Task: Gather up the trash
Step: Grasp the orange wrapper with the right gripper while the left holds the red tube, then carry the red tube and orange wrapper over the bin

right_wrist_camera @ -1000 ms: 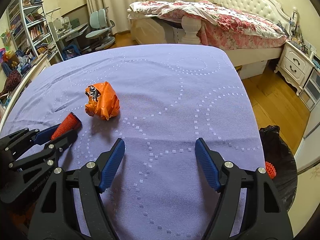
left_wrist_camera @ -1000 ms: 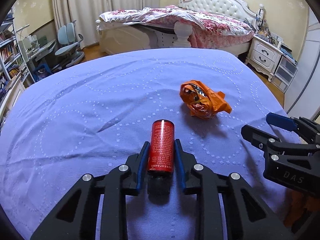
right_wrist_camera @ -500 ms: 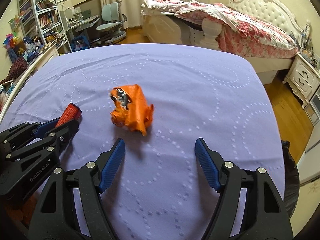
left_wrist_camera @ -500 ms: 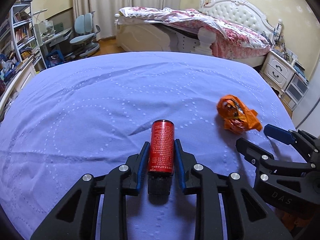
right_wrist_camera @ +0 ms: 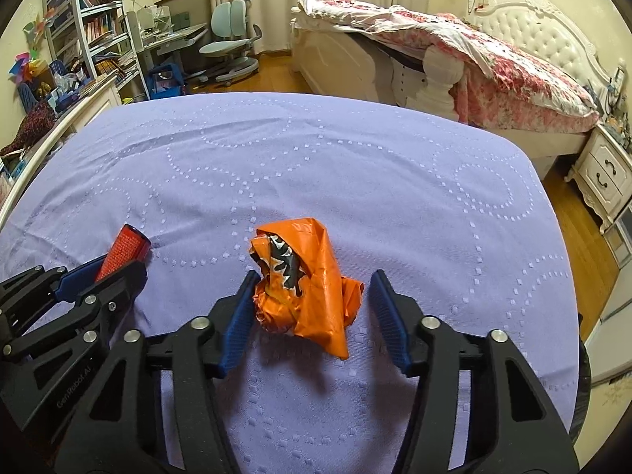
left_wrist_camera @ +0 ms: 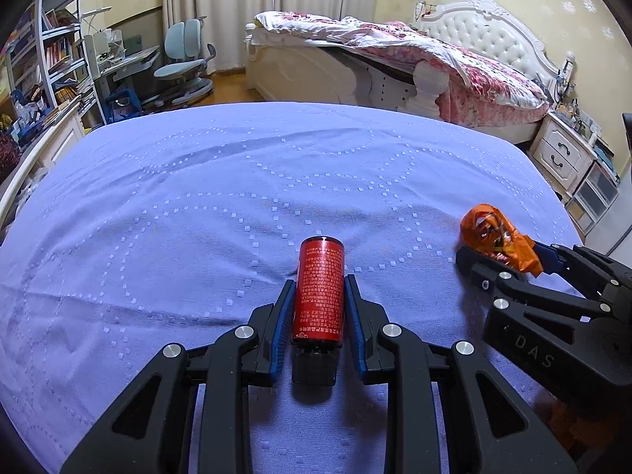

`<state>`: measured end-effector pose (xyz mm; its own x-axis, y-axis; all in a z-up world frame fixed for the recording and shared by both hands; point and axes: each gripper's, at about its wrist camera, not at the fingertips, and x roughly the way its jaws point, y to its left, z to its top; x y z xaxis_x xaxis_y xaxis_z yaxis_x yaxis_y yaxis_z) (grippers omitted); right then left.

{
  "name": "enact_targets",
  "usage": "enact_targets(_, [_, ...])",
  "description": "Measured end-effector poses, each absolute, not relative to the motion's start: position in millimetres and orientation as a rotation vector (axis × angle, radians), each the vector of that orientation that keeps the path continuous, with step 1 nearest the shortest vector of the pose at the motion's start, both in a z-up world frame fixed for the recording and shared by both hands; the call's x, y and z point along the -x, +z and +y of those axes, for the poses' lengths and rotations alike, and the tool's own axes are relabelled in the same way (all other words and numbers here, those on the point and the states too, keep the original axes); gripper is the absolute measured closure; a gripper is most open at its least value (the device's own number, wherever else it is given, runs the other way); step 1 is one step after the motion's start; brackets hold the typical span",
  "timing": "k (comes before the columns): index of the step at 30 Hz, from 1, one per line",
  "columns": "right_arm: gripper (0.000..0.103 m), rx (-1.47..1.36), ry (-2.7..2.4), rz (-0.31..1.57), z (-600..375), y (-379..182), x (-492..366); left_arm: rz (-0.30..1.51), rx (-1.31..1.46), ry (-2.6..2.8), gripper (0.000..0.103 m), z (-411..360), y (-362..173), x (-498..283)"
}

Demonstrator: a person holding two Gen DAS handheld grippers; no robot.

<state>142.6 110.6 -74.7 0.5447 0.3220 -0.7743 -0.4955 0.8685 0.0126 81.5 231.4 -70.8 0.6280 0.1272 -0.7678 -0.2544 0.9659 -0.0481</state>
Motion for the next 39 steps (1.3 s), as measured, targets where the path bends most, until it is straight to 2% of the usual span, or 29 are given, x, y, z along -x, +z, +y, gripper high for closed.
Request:
enact_targets(1, [0.063, 0.215, 0.489, 0.867, 110, -74, -142, 0.865, 0.156, 0.222, 0.076, 231, -71, -81])
enact_targets(4, [0.064, 0.211, 0.492, 0.865, 109, -74, -139, 0.864, 0.154, 0.228, 0.076, 231, -71, -81])
enact_targets(20, [0.065, 0.184, 0.476, 0.855, 76, -71, -108, 0.852, 0.153, 0.200, 0.076, 211, -68, -66])
enact_targets(39, [0.065, 0.120, 0.422, 0.827, 0, -64, -52, 0.809, 0.121, 0.121, 0.076, 150, -60, -28])
